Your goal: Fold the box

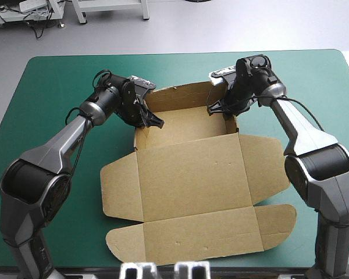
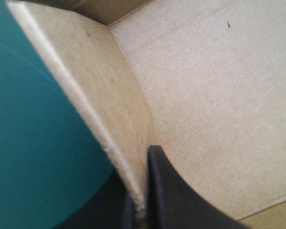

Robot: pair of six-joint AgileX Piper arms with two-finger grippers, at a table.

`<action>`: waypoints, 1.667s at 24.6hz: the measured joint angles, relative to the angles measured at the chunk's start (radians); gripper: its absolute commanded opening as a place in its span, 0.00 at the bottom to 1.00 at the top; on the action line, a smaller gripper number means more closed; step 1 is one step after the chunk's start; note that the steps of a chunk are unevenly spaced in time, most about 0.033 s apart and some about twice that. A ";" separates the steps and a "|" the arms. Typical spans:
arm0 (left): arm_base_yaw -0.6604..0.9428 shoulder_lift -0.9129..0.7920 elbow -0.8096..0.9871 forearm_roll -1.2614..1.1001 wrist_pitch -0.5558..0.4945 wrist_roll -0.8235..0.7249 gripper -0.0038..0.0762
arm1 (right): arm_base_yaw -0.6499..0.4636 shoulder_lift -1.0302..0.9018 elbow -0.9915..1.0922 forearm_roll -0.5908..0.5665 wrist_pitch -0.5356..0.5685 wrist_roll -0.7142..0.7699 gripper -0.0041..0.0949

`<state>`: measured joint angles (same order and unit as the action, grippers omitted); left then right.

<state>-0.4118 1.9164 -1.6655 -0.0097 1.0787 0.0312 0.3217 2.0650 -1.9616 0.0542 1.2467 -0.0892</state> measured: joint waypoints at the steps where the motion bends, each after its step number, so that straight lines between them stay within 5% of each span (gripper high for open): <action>1: 0.000 0.000 0.000 0.000 0.000 0.000 0.06 | 0.000 0.002 0.000 0.000 0.000 0.000 0.02; 3: 0.000 0.000 0.000 0.002 0.001 0.000 0.13 | 0.000 0.008 0.000 0.010 0.000 0.000 0.04; 9: -0.002 0.001 -0.001 0.038 0.065 0.040 0.56 | 0.000 0.015 0.000 0.059 -0.007 -0.047 0.48; 14: -0.008 0.003 -0.001 0.042 0.089 0.041 0.61 | 0.000 0.016 0.000 0.087 -0.008 -0.056 0.81; 27: -0.008 -0.226 -0.001 0.058 0.039 0.052 0.61 | 0.000 -0.078 0.000 0.032 -0.007 -0.070 0.79; 41: -0.008 -0.731 0.095 0.041 0.172 0.189 0.04 | 0.000 -0.249 -0.003 0.078 -0.002 -0.158 0.79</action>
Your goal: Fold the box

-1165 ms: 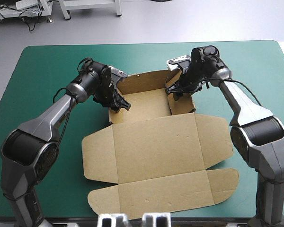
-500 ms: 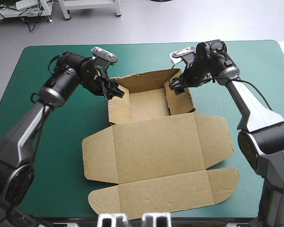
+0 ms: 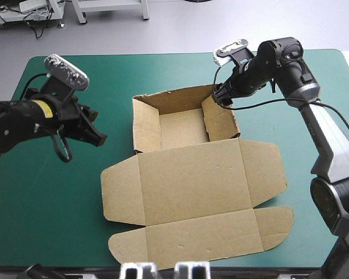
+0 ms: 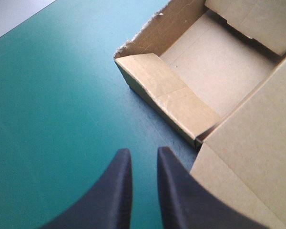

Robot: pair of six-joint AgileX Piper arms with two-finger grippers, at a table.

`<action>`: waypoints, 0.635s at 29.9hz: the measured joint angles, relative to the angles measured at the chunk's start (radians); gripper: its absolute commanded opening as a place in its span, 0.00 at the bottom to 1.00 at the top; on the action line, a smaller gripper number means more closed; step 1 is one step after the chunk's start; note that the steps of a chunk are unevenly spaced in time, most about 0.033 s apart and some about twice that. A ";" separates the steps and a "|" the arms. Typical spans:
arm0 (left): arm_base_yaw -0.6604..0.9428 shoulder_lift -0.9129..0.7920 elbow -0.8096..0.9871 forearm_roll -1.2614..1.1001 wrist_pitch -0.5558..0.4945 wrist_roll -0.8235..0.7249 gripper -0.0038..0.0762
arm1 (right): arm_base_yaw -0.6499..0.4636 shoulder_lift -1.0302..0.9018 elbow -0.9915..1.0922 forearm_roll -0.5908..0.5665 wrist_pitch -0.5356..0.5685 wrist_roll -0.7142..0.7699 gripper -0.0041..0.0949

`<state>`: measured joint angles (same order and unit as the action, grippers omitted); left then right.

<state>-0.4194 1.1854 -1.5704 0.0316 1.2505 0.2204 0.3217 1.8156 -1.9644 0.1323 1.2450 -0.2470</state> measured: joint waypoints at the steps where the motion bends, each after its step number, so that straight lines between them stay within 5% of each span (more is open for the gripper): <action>1: 0.000 -0.029 0.032 0.003 0.000 0.003 0.04 | 0.000 0.000 0.000 0.003 0.000 -0.003 0.79; 12: 0.000 -0.288 0.529 0.065 0.000 -0.039 0.03 | 0.000 0.089 0.000 0.009 0.000 -0.008 0.79; 19: 0.000 -0.404 0.644 0.069 0.000 -0.081 0.03 | 0.000 0.223 0.000 0.015 -0.003 0.006 0.75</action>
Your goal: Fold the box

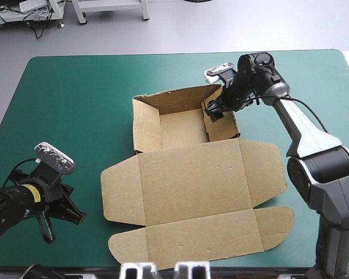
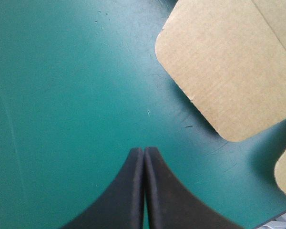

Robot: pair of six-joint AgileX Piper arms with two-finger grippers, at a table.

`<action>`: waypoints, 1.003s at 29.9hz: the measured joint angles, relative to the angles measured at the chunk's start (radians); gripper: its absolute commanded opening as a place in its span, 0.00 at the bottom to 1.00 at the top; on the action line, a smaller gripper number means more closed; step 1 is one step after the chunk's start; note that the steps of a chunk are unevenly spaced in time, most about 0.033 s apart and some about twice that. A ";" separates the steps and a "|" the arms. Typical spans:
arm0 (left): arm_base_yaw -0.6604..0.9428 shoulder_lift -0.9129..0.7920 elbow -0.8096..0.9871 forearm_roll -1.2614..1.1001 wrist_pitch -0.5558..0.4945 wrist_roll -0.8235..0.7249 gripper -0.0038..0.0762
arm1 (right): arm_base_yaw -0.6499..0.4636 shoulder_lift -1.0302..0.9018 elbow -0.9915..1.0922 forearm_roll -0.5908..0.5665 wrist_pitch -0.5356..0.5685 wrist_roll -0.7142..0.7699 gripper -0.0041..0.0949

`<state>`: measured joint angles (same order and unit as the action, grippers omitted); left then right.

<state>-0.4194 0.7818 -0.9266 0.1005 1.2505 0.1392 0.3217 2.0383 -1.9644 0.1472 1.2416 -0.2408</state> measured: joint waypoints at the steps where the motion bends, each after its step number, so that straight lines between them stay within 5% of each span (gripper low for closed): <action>1: 0.000 -0.014 0.001 0.002 0.000 -0.001 0.03 | 0.000 0.018 0.000 0.009 -0.001 0.001 0.75; 5: 0.000 -0.047 0.002 0.003 0.000 -0.003 0.03 | 0.000 0.075 0.000 0.036 -0.003 0.003 0.66; 14: 0.000 -0.054 0.002 0.003 0.000 -0.025 0.03 | 0.000 0.096 0.000 0.019 -0.009 -0.007 0.03; 20: 0.000 -0.054 0.002 0.003 0.000 -0.026 0.03 | 0.000 0.103 -0.046 -0.009 -0.010 -0.022 0.02; 30: 0.000 -0.054 0.002 0.003 0.000 -0.026 0.03 | -0.052 0.091 -0.258 -0.212 0.005 -0.045 0.02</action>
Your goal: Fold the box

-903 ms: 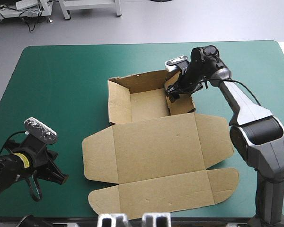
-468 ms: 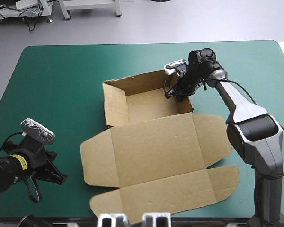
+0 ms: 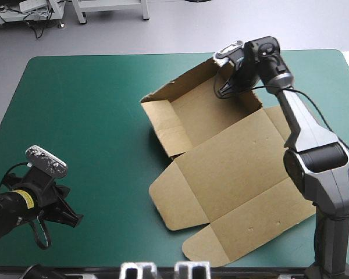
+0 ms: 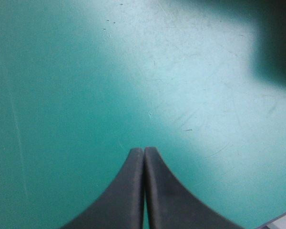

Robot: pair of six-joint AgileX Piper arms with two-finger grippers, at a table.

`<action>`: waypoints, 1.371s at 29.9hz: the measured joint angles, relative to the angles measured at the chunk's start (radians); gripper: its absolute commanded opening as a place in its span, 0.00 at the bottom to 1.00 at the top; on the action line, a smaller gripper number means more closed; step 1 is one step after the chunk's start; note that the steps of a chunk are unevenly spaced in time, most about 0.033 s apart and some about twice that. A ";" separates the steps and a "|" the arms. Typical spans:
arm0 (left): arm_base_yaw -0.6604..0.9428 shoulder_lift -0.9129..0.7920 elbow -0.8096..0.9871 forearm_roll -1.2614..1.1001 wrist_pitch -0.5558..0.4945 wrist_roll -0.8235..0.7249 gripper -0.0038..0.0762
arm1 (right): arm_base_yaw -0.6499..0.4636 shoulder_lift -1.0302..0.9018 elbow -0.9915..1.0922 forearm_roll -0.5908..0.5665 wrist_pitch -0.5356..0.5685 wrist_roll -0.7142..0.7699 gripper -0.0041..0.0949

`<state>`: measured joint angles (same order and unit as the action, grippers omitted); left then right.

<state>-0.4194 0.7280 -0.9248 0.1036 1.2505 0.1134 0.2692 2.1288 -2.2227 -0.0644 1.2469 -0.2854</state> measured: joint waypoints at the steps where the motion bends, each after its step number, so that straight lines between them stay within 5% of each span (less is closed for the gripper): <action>1: 0.000 0.000 0.000 0.000 0.000 0.000 0.03 | -0.029 -0.004 -0.018 -0.009 0.000 0.000 0.02; 6: 0.000 0.000 0.000 0.004 0.000 0.000 0.03 | -0.234 -0.009 -0.047 -0.012 0.000 0.010 0.02; 13: 0.000 0.000 0.001 0.014 0.000 0.001 0.03 | -0.539 -0.008 -0.047 0.143 -0.022 0.008 0.02; 23: 0.000 0.000 0.001 0.015 0.000 0.001 0.03 | -0.771 -0.008 0.005 0.289 -0.047 -0.024 0.03; 27: 0.000 0.000 0.001 0.017 0.000 0.001 0.03 | -0.787 -0.008 0.041 0.289 -0.070 -0.037 0.16; 34: 0.000 0.000 0.001 0.018 0.000 0.001 0.03 | -0.787 -0.008 0.044 0.315 -0.090 -0.047 0.69; 41: 0.000 0.000 0.001 0.018 0.000 0.001 0.03 | -0.787 -0.009 0.031 0.305 -0.097 0.001 0.74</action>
<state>-0.4194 0.7280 -0.9239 0.1213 1.2505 0.1143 -0.5178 2.1202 -2.1915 0.2406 1.1494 -0.2844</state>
